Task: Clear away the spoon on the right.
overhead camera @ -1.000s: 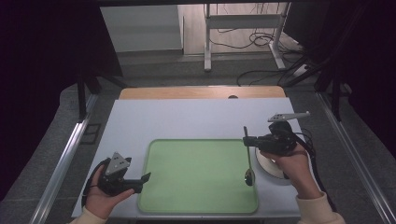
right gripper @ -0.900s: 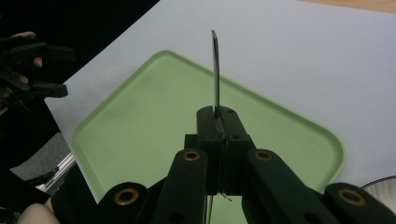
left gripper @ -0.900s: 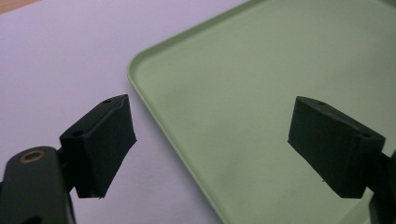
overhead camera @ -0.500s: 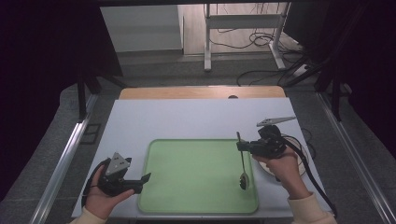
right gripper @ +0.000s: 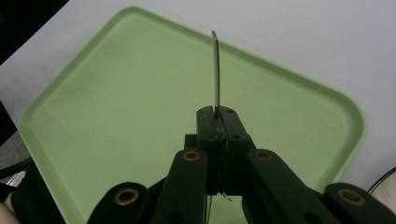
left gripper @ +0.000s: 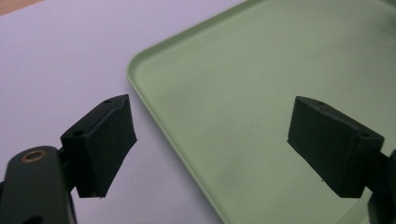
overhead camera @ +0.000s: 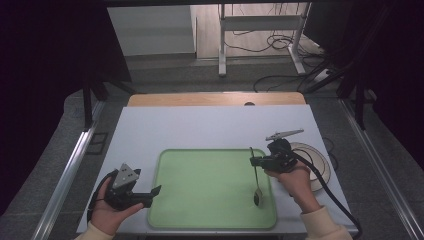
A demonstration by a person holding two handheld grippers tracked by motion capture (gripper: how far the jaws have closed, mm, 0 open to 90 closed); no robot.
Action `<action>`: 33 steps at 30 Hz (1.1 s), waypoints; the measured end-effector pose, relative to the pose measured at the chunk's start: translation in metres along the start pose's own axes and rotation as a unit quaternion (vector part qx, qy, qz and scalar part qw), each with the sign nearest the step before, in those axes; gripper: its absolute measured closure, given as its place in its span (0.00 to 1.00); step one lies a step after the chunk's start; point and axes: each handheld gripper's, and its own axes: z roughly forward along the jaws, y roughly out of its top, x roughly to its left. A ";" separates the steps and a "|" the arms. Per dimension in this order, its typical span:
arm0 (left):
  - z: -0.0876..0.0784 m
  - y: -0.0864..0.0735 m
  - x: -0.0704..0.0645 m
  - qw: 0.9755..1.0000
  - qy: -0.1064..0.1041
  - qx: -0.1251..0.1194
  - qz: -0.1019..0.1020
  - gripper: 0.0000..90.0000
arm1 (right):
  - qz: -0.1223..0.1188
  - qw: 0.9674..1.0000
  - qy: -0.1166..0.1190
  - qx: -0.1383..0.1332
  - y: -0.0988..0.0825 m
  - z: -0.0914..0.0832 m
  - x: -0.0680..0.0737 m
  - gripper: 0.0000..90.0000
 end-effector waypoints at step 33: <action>0.001 -0.001 0.001 1.000 -0.002 0.004 0.003 0.17 | 0.005 0.997 -0.056 0.054 -0.012 0.041 -0.004 0.95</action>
